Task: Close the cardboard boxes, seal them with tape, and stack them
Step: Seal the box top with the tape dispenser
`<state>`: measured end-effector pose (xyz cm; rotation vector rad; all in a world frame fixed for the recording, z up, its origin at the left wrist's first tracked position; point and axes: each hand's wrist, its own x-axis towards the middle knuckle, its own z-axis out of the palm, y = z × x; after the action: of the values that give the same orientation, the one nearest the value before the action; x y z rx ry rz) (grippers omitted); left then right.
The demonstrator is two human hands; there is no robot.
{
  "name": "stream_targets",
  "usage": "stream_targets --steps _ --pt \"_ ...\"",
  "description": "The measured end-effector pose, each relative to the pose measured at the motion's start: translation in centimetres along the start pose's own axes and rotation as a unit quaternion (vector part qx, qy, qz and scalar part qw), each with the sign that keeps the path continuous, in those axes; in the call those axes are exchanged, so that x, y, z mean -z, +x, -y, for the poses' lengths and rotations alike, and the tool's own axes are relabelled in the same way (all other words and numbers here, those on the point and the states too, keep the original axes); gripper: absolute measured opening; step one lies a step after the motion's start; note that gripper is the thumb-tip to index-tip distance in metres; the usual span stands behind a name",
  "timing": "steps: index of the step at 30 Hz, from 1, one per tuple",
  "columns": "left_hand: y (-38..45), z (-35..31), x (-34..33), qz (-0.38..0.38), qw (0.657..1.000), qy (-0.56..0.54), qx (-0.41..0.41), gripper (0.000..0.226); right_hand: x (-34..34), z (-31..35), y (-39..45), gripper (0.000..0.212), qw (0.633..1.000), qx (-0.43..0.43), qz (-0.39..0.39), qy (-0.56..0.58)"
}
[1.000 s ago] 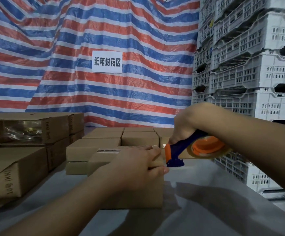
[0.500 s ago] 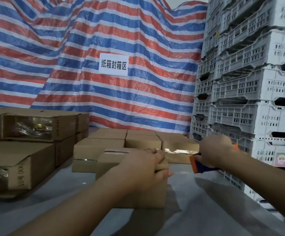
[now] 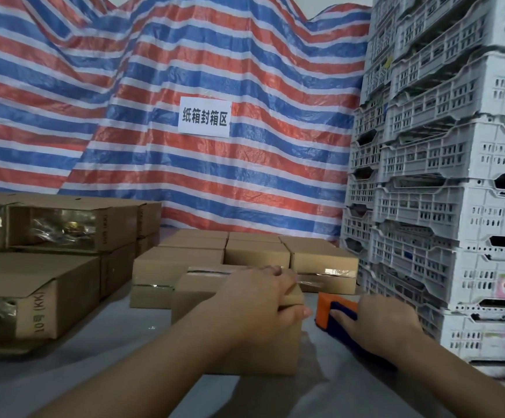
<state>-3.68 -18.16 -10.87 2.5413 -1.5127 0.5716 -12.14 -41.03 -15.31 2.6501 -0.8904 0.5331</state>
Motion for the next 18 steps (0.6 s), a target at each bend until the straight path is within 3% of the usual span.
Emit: stream_targets --steps 4,6,8,10,14,18 --pt "0.2 -0.1 0.0 -0.003 1.000 -0.007 -0.003 0.069 3.2 0.4 0.7 0.072 1.000 -0.004 0.008 -0.011" --pt "0.2 0.0 0.0 -0.002 1.000 -0.005 -0.002 0.069 5.8 0.6 1.5 0.070 0.991 0.006 -0.037 0.125" --pt "0.2 0.0 -0.1 -0.001 1.000 -0.004 -0.002 0.069 8.5 1.4 2.1 0.071 0.937 0.030 -0.040 0.345" --pt "0.2 0.1 -0.2 -0.003 1.000 -0.003 -0.006 0.069 10.7 3.1 2.6 0.072 0.874 0.046 0.009 0.483" --pt "0.1 0.1 -0.2 -0.021 1.000 0.013 -0.015 0.069 11.7 6.7 1.7 0.066 0.805 0.083 0.115 0.576" --pt "-0.2 -0.3 -0.1 -0.056 0.998 0.008 -0.020 0.064 8.1 9.1 0.3 0.068 0.734 0.063 0.200 0.646"
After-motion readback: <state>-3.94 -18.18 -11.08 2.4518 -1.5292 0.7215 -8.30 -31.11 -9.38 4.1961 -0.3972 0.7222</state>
